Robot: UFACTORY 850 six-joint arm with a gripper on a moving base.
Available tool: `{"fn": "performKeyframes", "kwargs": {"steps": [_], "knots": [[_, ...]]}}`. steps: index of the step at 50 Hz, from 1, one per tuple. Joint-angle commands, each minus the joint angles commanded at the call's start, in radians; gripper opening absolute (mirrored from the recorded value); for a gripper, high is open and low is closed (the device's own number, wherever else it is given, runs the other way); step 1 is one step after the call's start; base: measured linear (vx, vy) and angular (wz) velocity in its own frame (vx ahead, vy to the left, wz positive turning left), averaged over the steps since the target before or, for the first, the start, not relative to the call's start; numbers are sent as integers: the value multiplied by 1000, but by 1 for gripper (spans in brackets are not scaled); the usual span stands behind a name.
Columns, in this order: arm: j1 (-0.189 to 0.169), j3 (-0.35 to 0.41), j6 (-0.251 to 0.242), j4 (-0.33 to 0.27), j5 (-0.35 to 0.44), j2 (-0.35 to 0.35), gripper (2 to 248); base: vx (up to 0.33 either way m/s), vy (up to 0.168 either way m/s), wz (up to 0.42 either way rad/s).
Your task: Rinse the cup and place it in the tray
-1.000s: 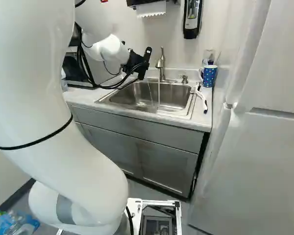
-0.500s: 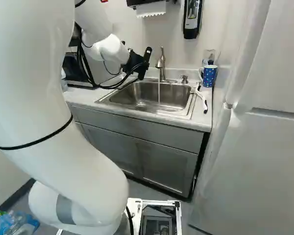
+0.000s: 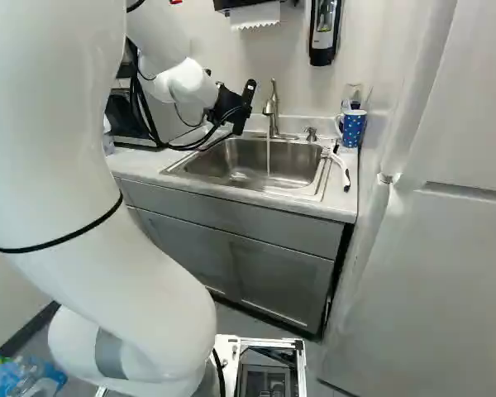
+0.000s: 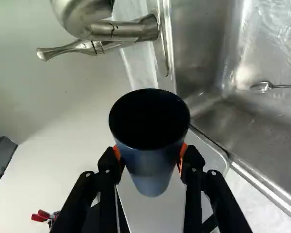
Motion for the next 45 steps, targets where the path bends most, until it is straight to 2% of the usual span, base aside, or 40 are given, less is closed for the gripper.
{"fn": "performKeyframes", "kwargs": {"steps": [10,45], "knots": [[0,0,-81,0,0,0,124,0,0,0],[0,0,-446,0,0,0,124,0,0,0]]}}
